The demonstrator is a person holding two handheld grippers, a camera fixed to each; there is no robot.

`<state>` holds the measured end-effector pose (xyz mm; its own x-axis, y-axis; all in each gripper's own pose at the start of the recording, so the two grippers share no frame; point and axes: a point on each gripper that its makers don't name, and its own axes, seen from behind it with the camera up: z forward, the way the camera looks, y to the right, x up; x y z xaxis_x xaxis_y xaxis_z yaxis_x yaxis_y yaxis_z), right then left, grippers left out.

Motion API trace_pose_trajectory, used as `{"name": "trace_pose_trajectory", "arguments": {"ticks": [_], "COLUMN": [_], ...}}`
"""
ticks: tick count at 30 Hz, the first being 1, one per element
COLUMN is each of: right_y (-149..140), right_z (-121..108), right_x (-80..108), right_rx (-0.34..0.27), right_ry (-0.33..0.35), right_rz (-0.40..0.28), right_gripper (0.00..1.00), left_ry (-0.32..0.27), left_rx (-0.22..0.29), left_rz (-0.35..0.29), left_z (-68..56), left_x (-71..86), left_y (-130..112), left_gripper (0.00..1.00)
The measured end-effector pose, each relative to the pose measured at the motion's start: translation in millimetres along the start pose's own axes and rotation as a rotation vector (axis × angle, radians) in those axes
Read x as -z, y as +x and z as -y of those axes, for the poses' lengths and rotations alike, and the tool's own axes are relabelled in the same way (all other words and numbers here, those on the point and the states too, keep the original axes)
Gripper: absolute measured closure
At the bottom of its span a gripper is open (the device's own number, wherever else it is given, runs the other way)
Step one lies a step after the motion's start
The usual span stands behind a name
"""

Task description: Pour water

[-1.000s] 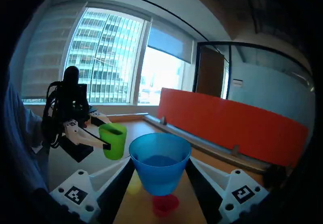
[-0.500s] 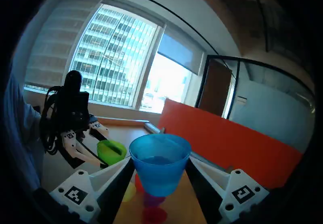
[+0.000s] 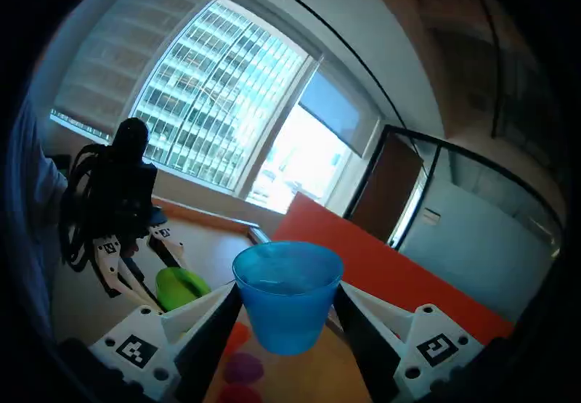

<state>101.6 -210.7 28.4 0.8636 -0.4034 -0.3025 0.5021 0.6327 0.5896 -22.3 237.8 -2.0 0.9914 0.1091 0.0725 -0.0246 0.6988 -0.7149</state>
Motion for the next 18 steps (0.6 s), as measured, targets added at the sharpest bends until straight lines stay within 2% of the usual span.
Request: {"name": "trace_pose_trajectory", "arguments": {"ticks": [11, 18], "right_y": [16.2, 24.0], "right_z": [-11.2, -17.0], "right_x": [-12.3, -19.0], "right_rx": [0.169, 0.250], "right_ry": [-0.019, -0.034], "right_rz": [0.001, 0.002], "right_gripper": [0.13, 0.13], "left_ry": [-0.010, -0.021], "left_rx": [-0.001, -0.003], "left_rz": [-0.009, -0.019], "left_z": [-5.8, -11.1], "left_x": [-3.9, -4.5], "left_y": [4.7, 10.8], "left_gripper": [0.15, 0.15]}}
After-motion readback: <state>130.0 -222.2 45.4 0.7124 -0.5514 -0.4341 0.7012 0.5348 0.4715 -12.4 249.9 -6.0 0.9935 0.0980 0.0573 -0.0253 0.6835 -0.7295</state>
